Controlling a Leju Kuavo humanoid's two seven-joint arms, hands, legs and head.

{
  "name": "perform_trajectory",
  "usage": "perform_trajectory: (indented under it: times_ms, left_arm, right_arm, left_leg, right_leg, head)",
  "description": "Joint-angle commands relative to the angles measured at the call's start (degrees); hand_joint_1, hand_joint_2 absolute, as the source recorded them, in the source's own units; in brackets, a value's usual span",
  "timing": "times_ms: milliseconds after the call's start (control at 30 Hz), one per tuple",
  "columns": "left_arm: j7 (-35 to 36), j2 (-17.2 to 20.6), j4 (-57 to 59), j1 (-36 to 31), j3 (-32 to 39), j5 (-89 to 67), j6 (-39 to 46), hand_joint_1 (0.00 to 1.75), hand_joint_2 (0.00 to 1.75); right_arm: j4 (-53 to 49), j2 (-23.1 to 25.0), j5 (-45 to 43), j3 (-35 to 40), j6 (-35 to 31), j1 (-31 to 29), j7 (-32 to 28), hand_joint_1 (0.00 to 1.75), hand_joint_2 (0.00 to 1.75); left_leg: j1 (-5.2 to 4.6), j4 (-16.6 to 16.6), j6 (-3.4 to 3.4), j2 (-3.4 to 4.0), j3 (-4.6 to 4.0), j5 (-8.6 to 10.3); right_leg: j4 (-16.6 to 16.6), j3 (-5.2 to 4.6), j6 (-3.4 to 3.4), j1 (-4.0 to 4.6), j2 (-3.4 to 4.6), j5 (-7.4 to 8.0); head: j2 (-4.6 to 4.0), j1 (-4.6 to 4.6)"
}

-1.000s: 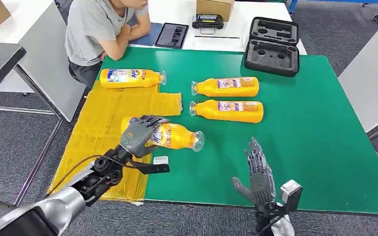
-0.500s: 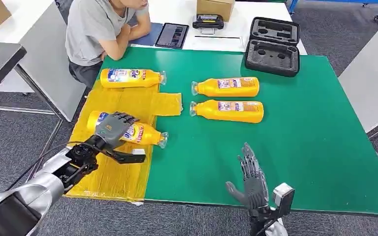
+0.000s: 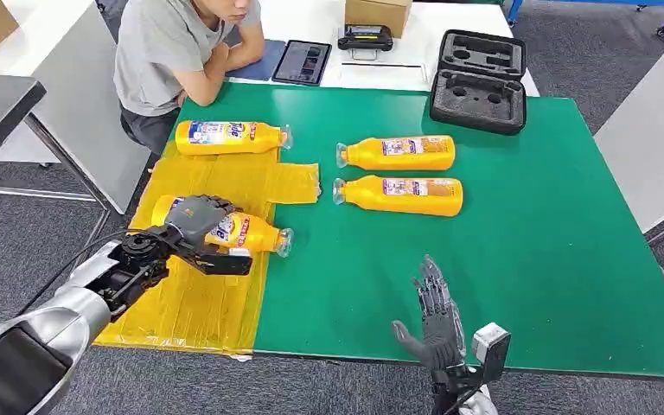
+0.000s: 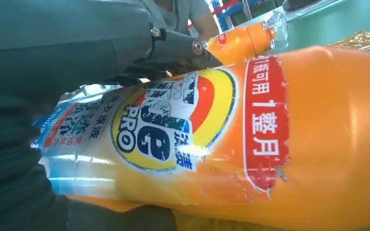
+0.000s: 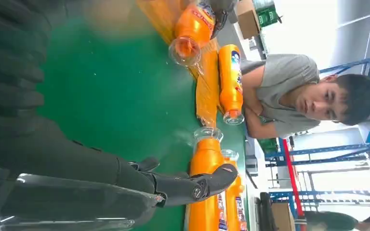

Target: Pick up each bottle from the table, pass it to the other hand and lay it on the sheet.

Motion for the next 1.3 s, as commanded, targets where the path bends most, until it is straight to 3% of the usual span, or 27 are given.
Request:
perform_trajectory:
  times_ms: [33,333,367,400,433,467,500,533,1300]
  left_arm:
    - [-1.89,-0.25,2.3,-1.15,2.38,1.29,-1.24,1.75,1.75]
    - [-1.98,-0.35,2.22,-1.3,2.43,1.35,-1.52,1.75,1.75]
    - [-2.19,-0.52,2.1,-1.72,2.43,1.36,-1.93,1.62,1.75]
    - [-2.44,-0.78,2.0,-1.66,3.0,1.99,-2.05,1.33,1.75]
    - [-2.45,-0.91,2.13,-1.72,2.97,2.0,-2.4,1.41,1.75]
    - [-2.81,-1.14,2.2,-1.93,2.8,1.93,-2.9,0.72,1.75]
    - [-3.07,-1.31,2.16,-1.94,2.89,2.03,-2.85,0.3,1.75]
    - [-3.06,-1.78,2.15,-1.79,3.08,2.18,-2.56,0.03,1.75]
    - [-8.84,-1.05,-2.9,-1.68,4.8,5.29,-6.21,0.0,1.75]
  right_arm:
    - [2.59,-0.18,-0.1,-0.77,0.06,-1.06,0.3,0.0,1.75]
    - [2.77,-0.12,-0.1,-0.89,-0.01,-1.25,0.3,0.0,1.75]
    - [2.92,-0.04,-0.26,-1.23,0.11,-1.38,0.3,0.0,1.75]
    - [2.88,0.07,-0.31,-1.52,0.22,-1.35,0.3,0.0,1.75]
    - [2.81,0.1,-0.32,-1.63,0.33,-1.32,0.3,0.0,1.75]
    - [2.96,0.18,-0.34,-1.82,0.44,-1.38,0.3,0.0,1.75]
    - [2.91,0.22,-0.11,-1.89,0.39,-1.38,0.3,0.0,1.75]
    - [3.0,0.24,0.11,-1.96,0.29,-1.42,0.3,0.0,1.75]
    - [5.26,-1.23,0.61,-1.58,-0.29,-3.74,0.3,0.0,1.75]
  left_leg:
    - [0.04,-0.01,-0.05,0.04,0.11,-0.05]
    - [0.08,0.01,-0.1,0.06,0.32,-0.16]
    - [0.07,0.0,-0.08,0.05,0.22,-0.11]
    - [0.05,0.0,-0.06,0.02,0.14,-0.08]
    - [0.09,0.03,-0.1,0.02,0.3,-0.16]
    - [0.05,0.0,-0.06,0.0,0.17,-0.08]
    - [0.07,0.03,-0.09,0.01,0.26,-0.14]
    - [0.06,0.01,-0.06,-0.04,0.14,-0.07]
    - [0.05,0.01,-0.06,0.01,0.17,-0.08]
  right_leg:
    - [-0.04,0.11,-0.06,0.04,0.04,-0.03]
    - [-0.04,0.34,-0.13,0.08,0.06,-0.12]
    - [-0.04,0.25,-0.1,0.07,0.04,-0.08]
    - [-0.03,0.16,-0.08,0.05,0.02,-0.06]
    - [-0.02,0.33,-0.12,0.09,0.01,-0.13]
    - [-0.03,0.2,-0.08,0.05,-0.01,-0.07]
    - [-0.01,0.28,-0.11,0.07,0.01,-0.12]
    - [-0.03,0.18,-0.08,0.06,-0.05,-0.07]
    - [-0.03,0.2,-0.08,0.05,0.0,-0.07]
  head:
    - [0.0,0.0]
    - [0.0,0.0]
    - [0.0,0.0]
    - [0.0,0.0]
    - [0.0,0.0]
    - [0.0,0.0]
    - [0.0,-0.02]
    - [0.0,0.0]
    - [0.0,0.0]
